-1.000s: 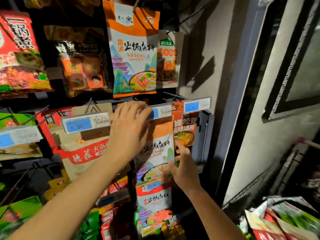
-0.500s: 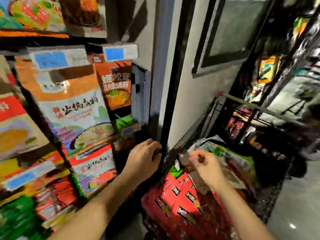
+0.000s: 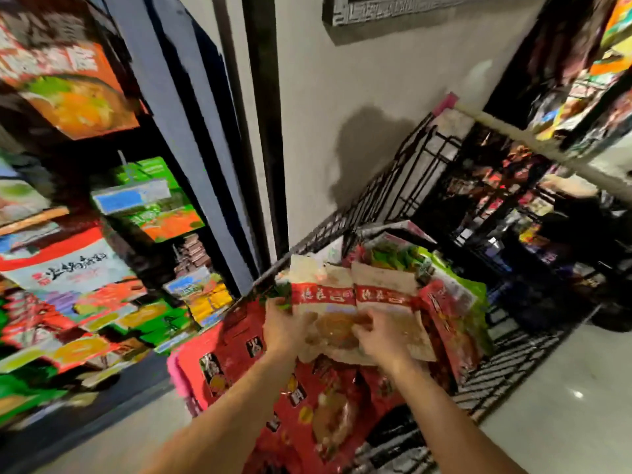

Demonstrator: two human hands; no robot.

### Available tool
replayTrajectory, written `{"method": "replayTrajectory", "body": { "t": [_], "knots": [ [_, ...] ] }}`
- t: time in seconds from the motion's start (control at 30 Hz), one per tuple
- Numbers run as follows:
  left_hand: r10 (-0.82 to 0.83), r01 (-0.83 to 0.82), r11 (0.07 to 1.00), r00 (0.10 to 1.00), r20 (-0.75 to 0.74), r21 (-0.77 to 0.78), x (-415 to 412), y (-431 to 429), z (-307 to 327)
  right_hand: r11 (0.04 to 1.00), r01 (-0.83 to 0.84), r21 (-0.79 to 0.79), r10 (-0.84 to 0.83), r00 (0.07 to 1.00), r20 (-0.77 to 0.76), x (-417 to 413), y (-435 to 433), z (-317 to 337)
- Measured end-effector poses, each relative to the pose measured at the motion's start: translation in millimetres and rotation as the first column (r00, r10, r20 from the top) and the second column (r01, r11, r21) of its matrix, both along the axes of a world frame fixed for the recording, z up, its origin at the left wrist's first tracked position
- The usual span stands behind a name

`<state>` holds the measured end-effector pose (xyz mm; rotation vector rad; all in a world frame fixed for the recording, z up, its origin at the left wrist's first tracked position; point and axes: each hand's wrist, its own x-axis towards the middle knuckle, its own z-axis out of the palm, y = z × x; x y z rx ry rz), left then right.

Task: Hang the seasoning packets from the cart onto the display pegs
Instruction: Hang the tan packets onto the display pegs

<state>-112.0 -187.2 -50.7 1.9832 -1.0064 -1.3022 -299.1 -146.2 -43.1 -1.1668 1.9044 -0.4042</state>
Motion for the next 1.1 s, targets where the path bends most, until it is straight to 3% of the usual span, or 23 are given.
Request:
{"method": "replayTrajectory", "body": {
  "t": [0.1,0.23,0.33,0.47,0.53,0.6,0.63,0.67,0.77,0.83,0.87,0.9,0.97,1.1],
  "knots": [
    [0.018,-0.020,0.999,0.996,-0.083,-0.025,-11.9,5.4,3.9,1.000,-0.022,-0.009,0.022,1.000,0.011,-4.7,-0.6,-8.2],
    [-0.173,0.172,0.956,0.985,0.017,-0.239,2.4,11.5,45.6,0.999,0.040,-0.026,-0.037,0.990,0.135,-14.6,7.6,-4.7],
    [-0.173,0.107,0.952,0.961,-0.216,-0.285,17.8,15.1,88.2,0.990,0.132,-0.048,-0.109,0.938,0.328,-18.6,12.6,7.2],
    [-0.053,-0.059,0.969,0.899,-0.434,-0.240,14.4,14.2,123.3,0.969,0.244,0.037,-0.209,0.732,0.648,-23.4,16.9,21.5],
    [-0.062,-0.031,0.982,0.879,-0.473,-0.188,1.5,14.5,129.4,0.963,0.252,0.090,-0.219,0.546,0.809,-29.8,16.0,31.3],
    [-0.099,0.045,0.993,0.799,-0.593,-0.105,-13.8,13.8,118.9,0.963,0.241,0.120,-0.204,0.366,0.908,-41.4,13.8,45.8],
    [-0.104,0.072,0.995,0.747,-0.657,-0.075,-22.7,14.3,111.6,0.961,0.249,0.123,-0.204,0.333,0.921,-50.0,12.7,50.2],
    [-0.126,0.113,0.992,0.726,-0.676,-0.064,-32.0,14.1,100.3,0.950,0.287,0.119,-0.222,0.360,0.906,-60.2,12.1,53.1],
    [-0.186,0.166,0.983,0.839,-0.511,-0.084,-66.0,15.1,64.9,0.890,0.451,0.064,-0.327,0.534,0.780,-98.7,21.0,56.2],
    [-0.155,0.145,0.986,0.977,-0.143,-0.077,-85.0,14.7,41.4,0.843,0.538,0.004,-0.374,0.579,0.724,-132.0,32.7,54.1],
    [-0.180,0.184,0.981,0.982,0.057,-0.066,-92.4,16.2,32.9,0.815,0.579,-0.015,-0.402,0.585,0.704,-147.6,38.1,54.0],
    [-0.246,0.257,0.966,0.945,0.216,-0.024,-97.6,17.4,25.0,0.794,0.607,-0.029,-0.429,0.593,0.681,-161.6,42.8,52.6],
    [-0.374,0.378,0.923,0.845,0.383,0.068,-107.9,19.7,19.2,0.779,0.625,-0.051,-0.455,0.620,0.640,-178.8,48.7,49.8],
    [-0.467,0.436,0.881,0.738,0.487,0.184,-122.7,12.1,22.1,0.779,0.624,-0.062,-0.463,0.639,0.614,-181.7,51.9,43.6]
  ]
}}
